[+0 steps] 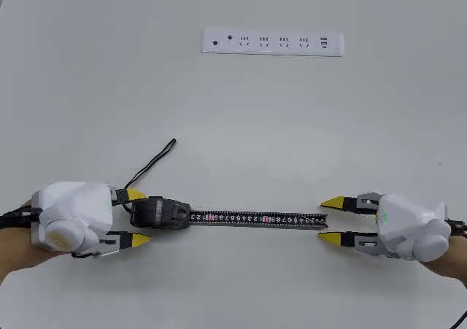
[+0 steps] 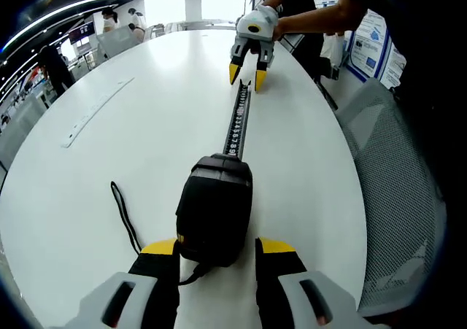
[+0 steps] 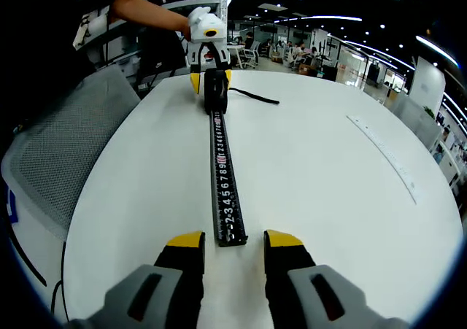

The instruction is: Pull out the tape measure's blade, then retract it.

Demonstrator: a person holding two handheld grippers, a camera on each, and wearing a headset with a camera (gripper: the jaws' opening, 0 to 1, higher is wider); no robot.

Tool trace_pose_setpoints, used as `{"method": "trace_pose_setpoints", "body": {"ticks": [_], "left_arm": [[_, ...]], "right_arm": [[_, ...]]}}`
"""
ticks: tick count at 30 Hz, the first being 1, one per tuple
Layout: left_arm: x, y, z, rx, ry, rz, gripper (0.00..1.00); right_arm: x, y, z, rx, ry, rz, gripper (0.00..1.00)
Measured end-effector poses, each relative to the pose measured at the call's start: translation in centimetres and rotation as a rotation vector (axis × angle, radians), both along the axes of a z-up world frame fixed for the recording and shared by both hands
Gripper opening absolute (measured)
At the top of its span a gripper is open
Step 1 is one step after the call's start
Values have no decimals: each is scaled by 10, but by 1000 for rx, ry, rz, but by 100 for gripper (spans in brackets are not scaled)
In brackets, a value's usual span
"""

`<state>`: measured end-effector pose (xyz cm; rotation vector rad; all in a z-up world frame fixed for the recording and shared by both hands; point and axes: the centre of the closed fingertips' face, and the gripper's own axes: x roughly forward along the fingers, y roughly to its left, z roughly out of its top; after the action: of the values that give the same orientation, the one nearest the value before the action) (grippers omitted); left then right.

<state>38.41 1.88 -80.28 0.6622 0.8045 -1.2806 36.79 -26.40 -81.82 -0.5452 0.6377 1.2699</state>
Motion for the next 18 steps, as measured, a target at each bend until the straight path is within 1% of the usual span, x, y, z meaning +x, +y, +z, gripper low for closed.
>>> {"method": "trace_pose_setpoints", "body": {"ticks": [2,3,4,6,7,9,10,11,13,16,18], "left_arm": [[-2,1,2,-9,4,11,42],[-2,2,3,-15,6,18,43],[-2,3,4,-18,2,27,45],[-2,3,5,-24,-1,41,49],[-3,2,6,-35,-3,46,51],[-3,2,8,-45,-4,58,53],[-4,1,9,-52,-1,64,54],[-4,0,9,-56,-5,68,58],[-3,0,10,-60,-8,83,65],[-3,0,12,-73,-6,107,69],[-2,0,13,-78,-12,126,76]], "right_arm": [[0,1,4,23,4,-22,39],[0,2,5,29,18,-39,41],[-1,1,5,31,31,-55,44],[-3,1,5,30,31,-52,48],[-5,2,5,35,48,-66,50],[-5,3,6,45,58,-87,57],[-6,3,6,44,59,-96,61],[-5,3,6,44,54,-99,65],[-6,3,8,44,56,-115,68],[-4,2,10,46,59,-158,81],[-3,2,13,54,54,-174,86]]}}
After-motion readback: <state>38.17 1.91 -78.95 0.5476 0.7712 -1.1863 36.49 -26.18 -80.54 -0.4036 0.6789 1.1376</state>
